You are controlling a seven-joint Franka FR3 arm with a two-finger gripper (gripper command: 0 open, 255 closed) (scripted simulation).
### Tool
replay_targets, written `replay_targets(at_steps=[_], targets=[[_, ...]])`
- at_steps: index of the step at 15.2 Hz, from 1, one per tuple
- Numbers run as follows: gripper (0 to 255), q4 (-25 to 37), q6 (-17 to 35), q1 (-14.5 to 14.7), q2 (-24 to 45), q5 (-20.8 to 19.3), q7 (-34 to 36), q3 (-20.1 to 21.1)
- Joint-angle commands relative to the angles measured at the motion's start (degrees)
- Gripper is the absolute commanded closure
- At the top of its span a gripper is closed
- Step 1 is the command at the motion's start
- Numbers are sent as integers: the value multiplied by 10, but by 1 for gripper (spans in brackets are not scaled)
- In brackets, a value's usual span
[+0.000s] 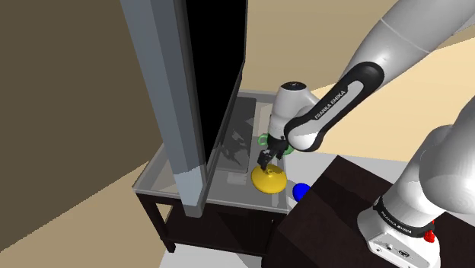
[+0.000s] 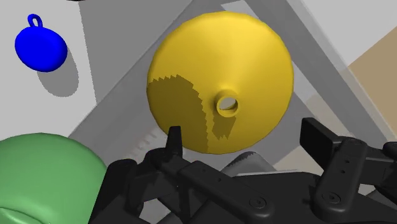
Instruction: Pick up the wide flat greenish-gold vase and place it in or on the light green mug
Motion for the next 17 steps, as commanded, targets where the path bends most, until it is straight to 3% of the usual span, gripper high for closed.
replay_targets(at_steps=[1, 7, 14, 15, 17], targets=[[0, 4, 23, -1, 25, -4, 1, -1], [0, 12, 73, 1, 83, -22, 13, -7], [0, 12, 73, 2, 83, -22, 13, -7], [255, 12, 73, 2, 83, -22, 13, -7], [255, 12, 73, 2, 83, -22, 13, -7]])
